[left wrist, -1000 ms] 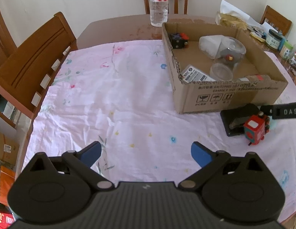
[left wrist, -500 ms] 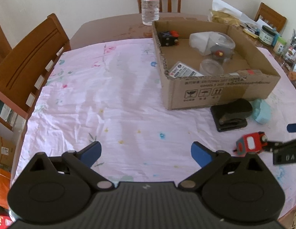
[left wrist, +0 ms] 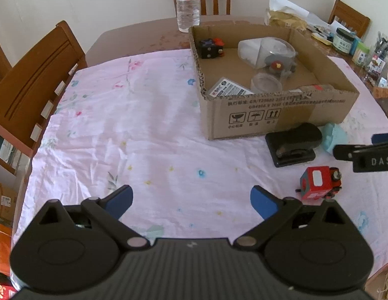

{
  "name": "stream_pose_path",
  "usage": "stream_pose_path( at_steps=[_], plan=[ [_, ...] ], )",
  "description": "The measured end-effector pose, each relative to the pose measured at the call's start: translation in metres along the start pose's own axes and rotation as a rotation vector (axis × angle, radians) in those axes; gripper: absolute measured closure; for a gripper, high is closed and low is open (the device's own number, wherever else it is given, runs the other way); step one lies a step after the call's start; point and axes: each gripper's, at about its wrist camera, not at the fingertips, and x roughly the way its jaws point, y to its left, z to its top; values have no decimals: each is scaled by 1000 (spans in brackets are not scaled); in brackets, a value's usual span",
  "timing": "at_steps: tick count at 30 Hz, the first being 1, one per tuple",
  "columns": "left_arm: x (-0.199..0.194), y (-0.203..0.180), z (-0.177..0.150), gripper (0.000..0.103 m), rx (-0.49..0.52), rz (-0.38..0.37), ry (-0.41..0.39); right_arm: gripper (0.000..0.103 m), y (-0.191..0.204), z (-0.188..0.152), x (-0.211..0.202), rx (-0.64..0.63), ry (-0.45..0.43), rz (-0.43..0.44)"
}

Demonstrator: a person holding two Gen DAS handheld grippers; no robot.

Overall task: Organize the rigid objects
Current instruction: 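Close left tool on red toy train while right tool grasps light blue round case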

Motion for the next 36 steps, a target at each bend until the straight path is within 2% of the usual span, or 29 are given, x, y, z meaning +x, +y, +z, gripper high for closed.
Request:
stream_pose_path(
  at_steps=[8,13,20,26,29,36],
  plan=[
    [0,9,-7,3,-26,13,13,0,26,-27,-3,-163,60,94],
    [-1,9,-9,3,-14,-13,18,0,18,-24,4,-150,26,41],
    [-5,-4,-8,3,13,-78,20,0,2,-3,37,-88,-30,-22],
    [-8,-22,-10,3,83,-115,21,0,-13,-3,45,-98,-33,-22],
    [-8,-32,-10,3,132,-143,21,0,-34,-5,44,-56,-15,-7],
    [-6,-66,-18,4,299,-267,25,0,-50,-7,41,-60,-12,-14]
  ],
)
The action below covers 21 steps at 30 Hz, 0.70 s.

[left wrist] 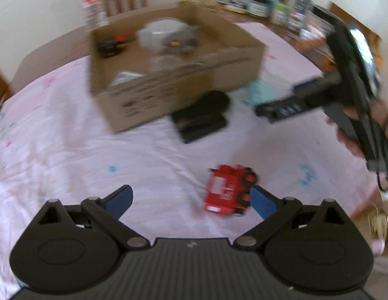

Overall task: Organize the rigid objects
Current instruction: 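Close left tool on red toy train while right tool grasps light blue round case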

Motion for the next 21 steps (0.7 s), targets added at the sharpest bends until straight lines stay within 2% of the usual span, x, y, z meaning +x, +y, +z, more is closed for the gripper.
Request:
stream_pose_path(
  at_steps=[4,8,10,12,16,21],
  plan=[
    [10,-20,-2,24,98,-28,-8,0,0,-1,-1,0,-4,0],
    [23,-25,-2,42,102,-70,7,0,0,-1,-1,0,-8,0],
    [29,-26,-2,45,96,-76,11,0,0,-1,0,-1,-7,0],
    [34,-27,-2,52,99,-78,16,0,0,-1,0,-2,-8,2],
    [35,-27,-3,53,100,-66,-4,0,-1,-1,0,-8,-10,7],
    [38,-10,1,53,32,57,-16,0,1,0,-1,7,8,-1]
  ],
)
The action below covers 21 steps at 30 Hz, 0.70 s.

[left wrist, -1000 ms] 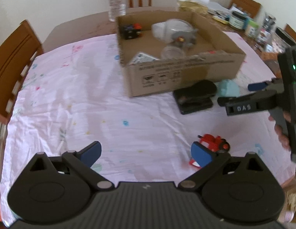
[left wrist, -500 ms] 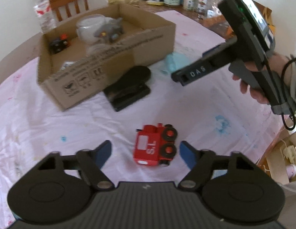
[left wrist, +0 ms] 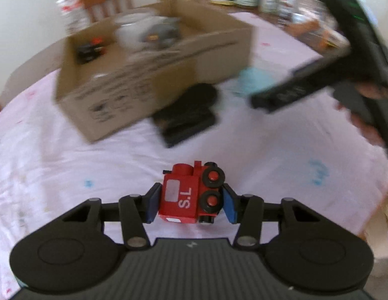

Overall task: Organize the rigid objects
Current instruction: 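Close left tool on red toy train while right tool grasps light blue round case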

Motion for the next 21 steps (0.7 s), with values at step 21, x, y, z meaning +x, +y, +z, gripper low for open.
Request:
stream_pose_path(
  at_steps=[21],
  plan=[
    [5,25,2,53,-96,44,18,28,21,7,-6,-41,-69,85]
  ],
)
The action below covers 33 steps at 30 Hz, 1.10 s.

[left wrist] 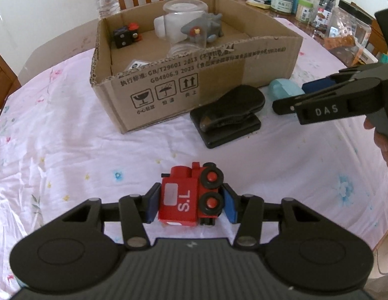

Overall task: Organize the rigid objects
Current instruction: 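Close left tool on red toy train while right tool grasps light blue round case, then drop toy train into box with left tool while right tool drops blue case in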

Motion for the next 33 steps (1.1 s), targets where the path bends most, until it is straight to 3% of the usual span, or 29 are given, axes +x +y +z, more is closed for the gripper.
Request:
stream_pose_path(
  at_steps=[4,9,16,33],
  plan=[
    [1,-2,1,52,-12,15,0,31,13,1,4,-7,-4,-51],
    [1,-2,0,52,-12,21,-3,42,19,2,1,25,-5,-84],
    [2,-1,3,54,-7,12,-7,44,23,4,2,41,5,-105],
    [-18,9,17,54,-3,10,-18,45,20,8,-18,-41,14,-66]
  ],
)
